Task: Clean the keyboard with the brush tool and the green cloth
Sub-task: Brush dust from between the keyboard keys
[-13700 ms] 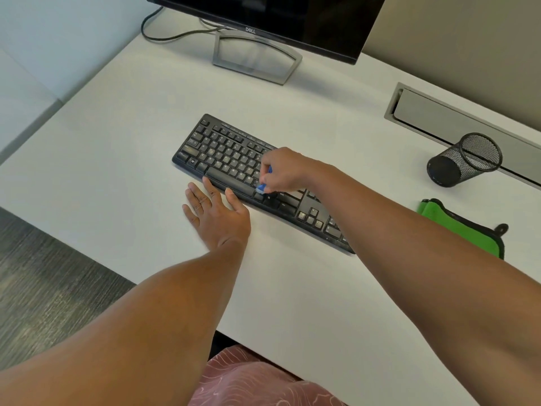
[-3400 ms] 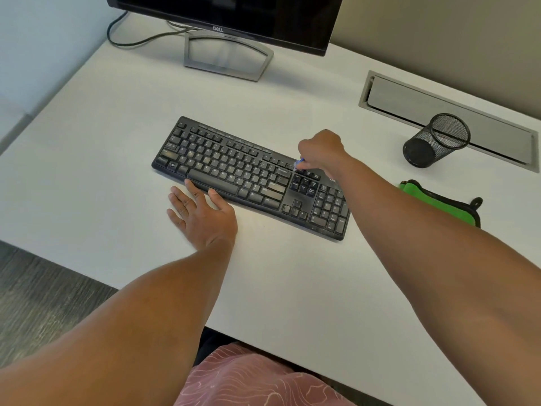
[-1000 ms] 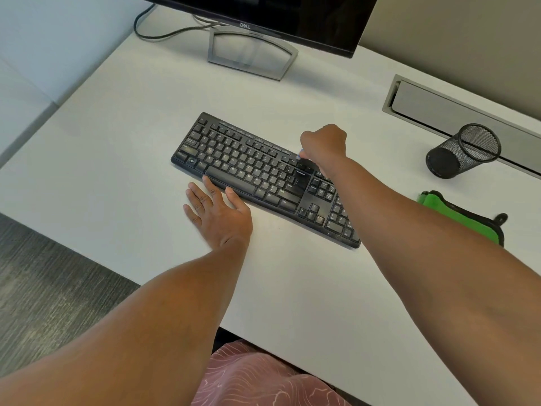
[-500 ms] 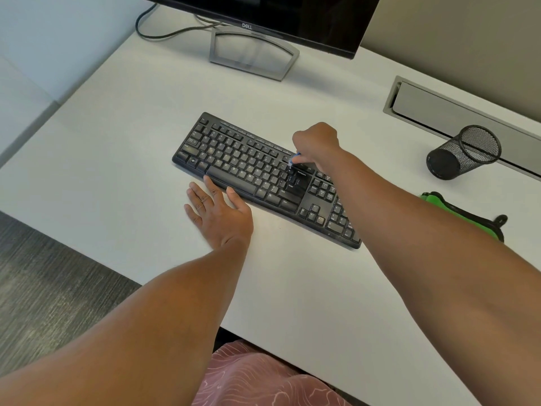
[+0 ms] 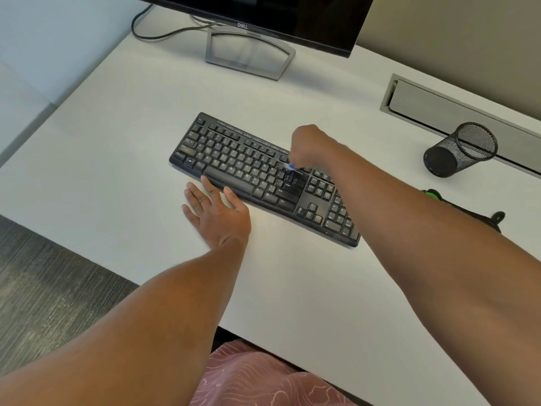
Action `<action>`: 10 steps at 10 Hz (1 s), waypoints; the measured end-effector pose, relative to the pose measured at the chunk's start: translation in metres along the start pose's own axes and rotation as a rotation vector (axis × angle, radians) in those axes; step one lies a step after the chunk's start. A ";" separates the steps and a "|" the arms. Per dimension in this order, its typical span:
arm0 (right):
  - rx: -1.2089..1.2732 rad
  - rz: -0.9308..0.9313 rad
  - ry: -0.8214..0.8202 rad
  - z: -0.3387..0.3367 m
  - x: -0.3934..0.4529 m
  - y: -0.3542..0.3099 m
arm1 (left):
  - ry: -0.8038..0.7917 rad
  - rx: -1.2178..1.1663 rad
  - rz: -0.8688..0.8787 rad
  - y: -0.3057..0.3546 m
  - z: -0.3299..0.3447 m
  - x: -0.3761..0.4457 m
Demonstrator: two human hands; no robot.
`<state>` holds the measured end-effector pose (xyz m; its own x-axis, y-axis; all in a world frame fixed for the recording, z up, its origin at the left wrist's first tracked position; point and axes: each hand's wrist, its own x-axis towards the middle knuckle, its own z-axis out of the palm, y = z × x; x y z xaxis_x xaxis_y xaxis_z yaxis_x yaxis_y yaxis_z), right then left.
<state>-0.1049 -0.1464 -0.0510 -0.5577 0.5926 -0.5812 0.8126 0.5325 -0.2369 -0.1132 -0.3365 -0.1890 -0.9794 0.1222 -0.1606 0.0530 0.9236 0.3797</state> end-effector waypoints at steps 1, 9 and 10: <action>-0.178 -0.037 -0.046 -0.011 -0.008 0.001 | 0.002 0.008 -0.003 -0.001 0.000 0.000; -0.370 0.011 -0.195 -0.015 -0.019 0.073 | -0.008 0.015 0.009 -0.002 0.000 0.000; -0.260 0.011 -0.126 -0.017 -0.025 0.082 | -0.005 0.021 0.013 -0.002 0.000 0.000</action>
<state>-0.0269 -0.1074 -0.0424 -0.5103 0.5281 -0.6787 0.7388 0.6732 -0.0317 -0.1131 -0.3383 -0.1894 -0.9777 0.1360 -0.1603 0.0699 0.9294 0.3625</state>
